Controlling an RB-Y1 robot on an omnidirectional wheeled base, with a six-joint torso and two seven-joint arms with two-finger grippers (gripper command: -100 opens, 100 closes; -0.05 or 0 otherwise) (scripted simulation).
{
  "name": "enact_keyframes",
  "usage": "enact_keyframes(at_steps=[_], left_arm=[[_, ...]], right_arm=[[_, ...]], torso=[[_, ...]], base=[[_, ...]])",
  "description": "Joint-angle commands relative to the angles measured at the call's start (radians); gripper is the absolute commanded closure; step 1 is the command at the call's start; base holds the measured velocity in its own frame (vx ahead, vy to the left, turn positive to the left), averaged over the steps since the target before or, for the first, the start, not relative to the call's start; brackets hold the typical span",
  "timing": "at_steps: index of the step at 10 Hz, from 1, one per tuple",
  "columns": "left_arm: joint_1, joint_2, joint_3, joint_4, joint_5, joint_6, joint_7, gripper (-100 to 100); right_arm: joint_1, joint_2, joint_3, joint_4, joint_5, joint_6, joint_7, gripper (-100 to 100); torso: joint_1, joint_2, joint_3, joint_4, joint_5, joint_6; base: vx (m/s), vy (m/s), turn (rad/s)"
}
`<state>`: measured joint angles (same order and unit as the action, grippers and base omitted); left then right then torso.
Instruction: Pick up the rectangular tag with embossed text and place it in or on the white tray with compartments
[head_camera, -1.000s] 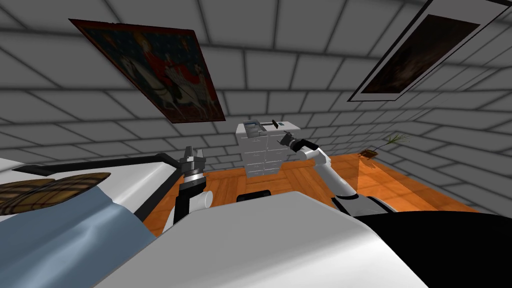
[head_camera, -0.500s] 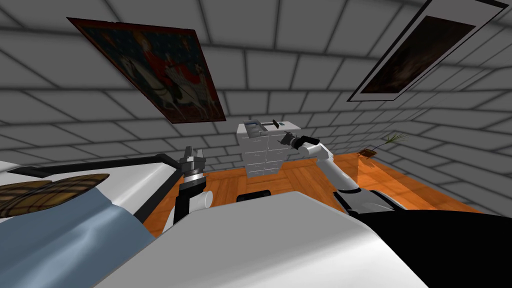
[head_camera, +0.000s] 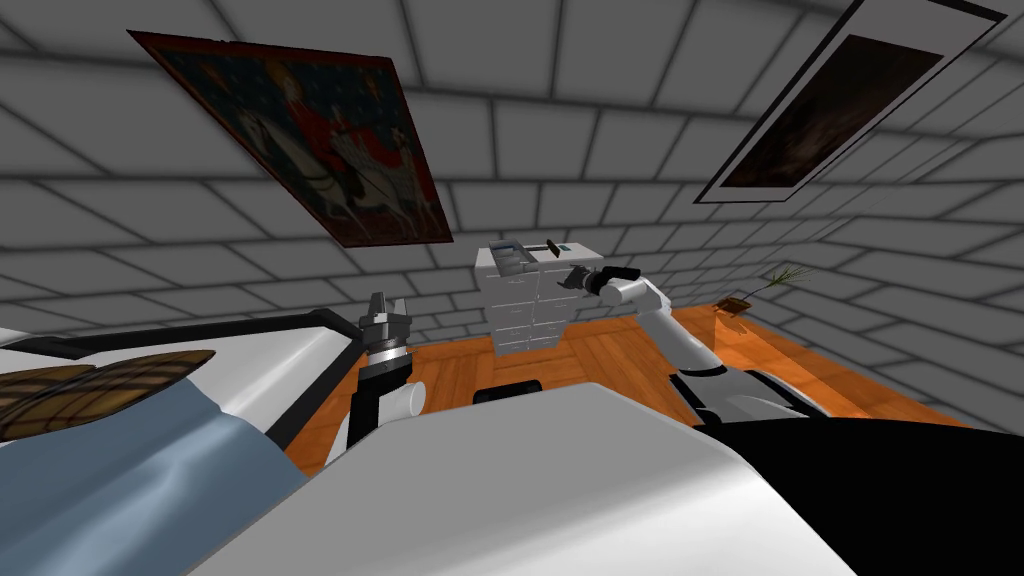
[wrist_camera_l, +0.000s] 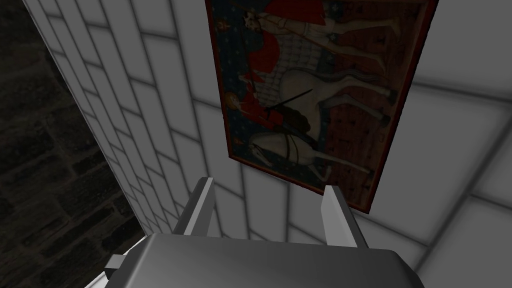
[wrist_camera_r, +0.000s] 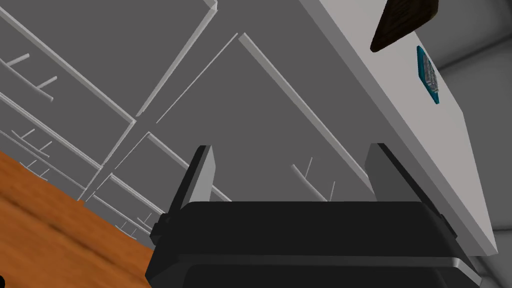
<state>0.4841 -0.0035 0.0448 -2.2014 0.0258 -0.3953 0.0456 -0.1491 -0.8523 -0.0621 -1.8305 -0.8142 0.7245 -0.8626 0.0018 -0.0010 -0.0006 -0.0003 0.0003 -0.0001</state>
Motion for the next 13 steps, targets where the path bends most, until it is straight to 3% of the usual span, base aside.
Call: enact_keyframes(at_steps=[1,3,4,6,7,9,10,12,13], left_arm=[[0.000,0.000,0.000,0.000,0.000,0.000,0.000,0],[0.000,0.000,0.000,0.000,0.000,0.000,0.000,0],[0.000,0.000,0.000,0.000,0.000,0.000,0.000,0],[0.000,0.000,0.000,0.000,0.000,0.000,0.000,0],[0.000,0.000,0.000,0.000,0.000,0.000,0.000,0],[0.000,0.000,0.000,0.000,0.000,0.000,0.000,0],[0.000,0.000,0.000,0.000,0.000,0.000,0.000,0],[0.000,0.000,0.000,0.000,0.000,0.000,0.000,0],[0.000,0.000,0.000,0.000,0.000,0.000,0.000,0]], right_arm=[[-0.036,-0.046,-0.001,0.032,-0.050,0.050,-0.050,-100],[-0.036,-0.046,-0.001,0.032,-0.052,0.092,-0.055,-100],[-0.071,-0.088,-0.002,0.060,-0.095,0.131,-0.106,-100],[-0.071,-0.088,-0.002,0.060,-0.096,0.168,-0.111,-100],[-0.106,-0.130,-0.003,0.086,-0.138,0.209,-0.161,-100],[-0.106,-0.130,-0.003,0.086,-0.138,0.242,-0.166,-100],[-0.139,-0.171,-0.005,0.113,-0.180,0.280,-0.211,-100],[-0.139,-0.171,-0.005,0.113,-0.180,0.315,-0.220,-100],[-0.171,-0.211,-0.006,0.138,-0.219,0.354,-0.268,-100]], torso=[[0.000,0.000,0.000,0.000,0.000,0.000],[0.001,-0.001,0.000,0.000,0.000,0.000],[0.000,0.000,0.000,0.000,0.000,0.000],[0.001,-0.001,0.000,0.000,0.000,0.000],[0.000,0.000,0.000,0.000,0.000,0.000],[0.001,-0.001,-0.001,0.000,0.000,0.000],[0.000,0.000,0.000,0.000,0.000,0.000],[0.001,-0.001,0.000,0.000,0.000,0.000],[0.000,0.000,0.000,0.000,0.000,0.000]], base=[[0.014,0.036,-0.022],[0.016,0.028,-0.009],[0.021,0.035,-0.014],[0.015,0.028,-0.011],[0.022,0.034,-0.018],[0.021,0.029,-0.006],[0.024,0.029,-0.013],[0.019,0.028,-0.008],[0.034,0.036,-0.011]])
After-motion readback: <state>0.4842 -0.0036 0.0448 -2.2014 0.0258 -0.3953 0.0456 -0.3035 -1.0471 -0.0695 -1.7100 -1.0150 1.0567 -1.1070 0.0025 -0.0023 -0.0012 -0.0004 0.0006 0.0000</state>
